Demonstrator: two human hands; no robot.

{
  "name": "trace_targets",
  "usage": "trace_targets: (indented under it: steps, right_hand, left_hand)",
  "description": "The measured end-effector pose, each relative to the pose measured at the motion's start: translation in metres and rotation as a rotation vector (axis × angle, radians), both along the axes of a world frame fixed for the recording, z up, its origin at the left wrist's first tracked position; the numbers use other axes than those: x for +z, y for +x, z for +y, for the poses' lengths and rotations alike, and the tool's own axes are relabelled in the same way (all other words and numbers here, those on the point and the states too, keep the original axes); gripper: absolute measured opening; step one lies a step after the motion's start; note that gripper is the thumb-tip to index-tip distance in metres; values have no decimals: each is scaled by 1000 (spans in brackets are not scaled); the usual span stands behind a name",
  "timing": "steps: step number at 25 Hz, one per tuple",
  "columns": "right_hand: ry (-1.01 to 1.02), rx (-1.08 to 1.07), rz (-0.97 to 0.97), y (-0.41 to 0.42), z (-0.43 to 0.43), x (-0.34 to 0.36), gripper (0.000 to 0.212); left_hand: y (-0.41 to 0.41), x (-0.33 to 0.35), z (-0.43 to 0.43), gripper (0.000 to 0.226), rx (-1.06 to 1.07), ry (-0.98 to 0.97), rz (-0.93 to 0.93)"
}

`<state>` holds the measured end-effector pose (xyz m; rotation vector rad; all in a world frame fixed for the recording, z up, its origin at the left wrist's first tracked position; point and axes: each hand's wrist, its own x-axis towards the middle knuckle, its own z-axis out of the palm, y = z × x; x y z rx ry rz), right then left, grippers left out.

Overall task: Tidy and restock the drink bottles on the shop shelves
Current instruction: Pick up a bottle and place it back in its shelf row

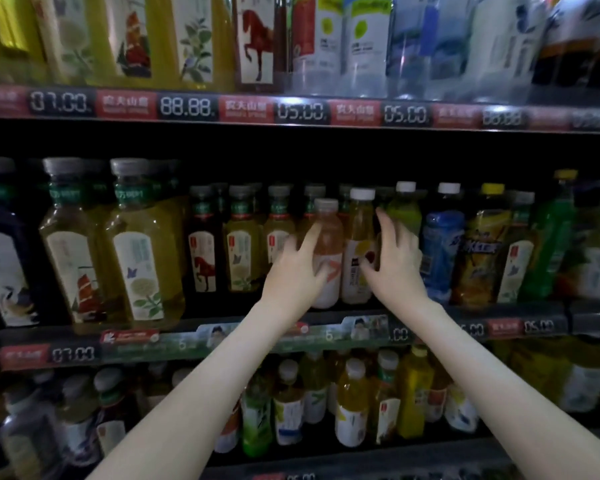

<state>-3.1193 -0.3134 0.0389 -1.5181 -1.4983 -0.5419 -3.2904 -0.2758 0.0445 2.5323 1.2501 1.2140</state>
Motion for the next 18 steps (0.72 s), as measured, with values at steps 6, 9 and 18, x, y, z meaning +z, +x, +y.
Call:
trace_targets:
  steps: [6,9,18]
  right_hand:
    - [-71,246,29,9,32,19,85]
    - [-100,324,112,2,42,27,88]
    - [-29,320,236,-4,28,26,98]
  left_hand:
    - [40,16,27,78,22,-10,-102]
    - [39,18,28,85,51,-28,-113]
    - [-2,4,10,88,19,28,-161]
